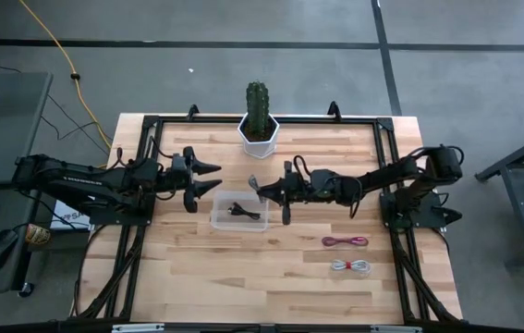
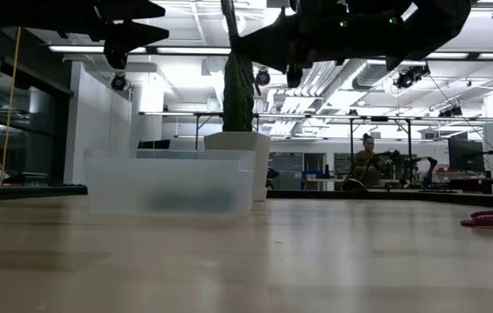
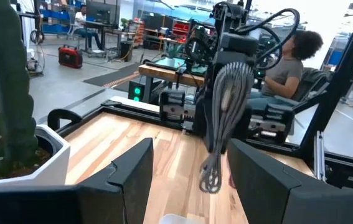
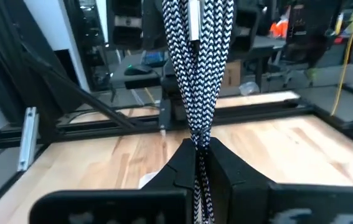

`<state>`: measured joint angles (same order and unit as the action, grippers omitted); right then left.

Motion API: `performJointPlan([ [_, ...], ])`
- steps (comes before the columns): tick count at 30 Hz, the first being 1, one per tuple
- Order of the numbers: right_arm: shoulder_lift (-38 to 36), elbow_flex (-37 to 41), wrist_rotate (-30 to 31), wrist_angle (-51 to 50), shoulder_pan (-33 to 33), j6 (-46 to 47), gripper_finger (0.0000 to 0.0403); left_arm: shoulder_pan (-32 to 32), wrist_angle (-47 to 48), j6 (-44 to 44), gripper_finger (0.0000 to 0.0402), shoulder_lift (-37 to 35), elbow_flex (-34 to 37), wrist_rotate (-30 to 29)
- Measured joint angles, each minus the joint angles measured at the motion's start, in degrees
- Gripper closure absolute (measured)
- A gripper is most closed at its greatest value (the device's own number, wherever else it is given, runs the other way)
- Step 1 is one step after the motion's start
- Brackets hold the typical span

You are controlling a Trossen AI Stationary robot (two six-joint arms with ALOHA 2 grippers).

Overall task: Pick and place USB-C Cables
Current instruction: Put the black and white charger cable into the transparent bin

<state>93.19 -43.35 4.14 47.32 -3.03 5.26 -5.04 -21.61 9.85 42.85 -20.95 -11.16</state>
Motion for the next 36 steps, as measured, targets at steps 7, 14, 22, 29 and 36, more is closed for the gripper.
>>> performJointPlan([
  [7,4.4,-8.6,-1.2,-15.0,-0.7,4.0,0.0402,0.0,-2.3,0.5,0.0213,0.0,0.0,0.0],
  [14,14.2,-25.1,0.0,-39.6,-2.6,4.5,0.0402,0.2,-2.3,0.5,0.0213,0.0,0.0,0.0],
  [22,24.1,-38.0,2.0,-55.0,-1.8,9.0,0.0402,1.9,-2.2,0.5,0.0213,0.0,0.0,0.0],
  [29,25.9,-40.6,3.9,-59.5,-1.7,12.0,0.0396,2.1,-2.2,0.0,0.0213,0.0,0.0,0.0],
  [36,25.9,-40.6,4.5,-62.8,-1.1,14.2,0.0362,2.1,-2.2,0.0,0.0213,0.0,0.0,0.1],
])
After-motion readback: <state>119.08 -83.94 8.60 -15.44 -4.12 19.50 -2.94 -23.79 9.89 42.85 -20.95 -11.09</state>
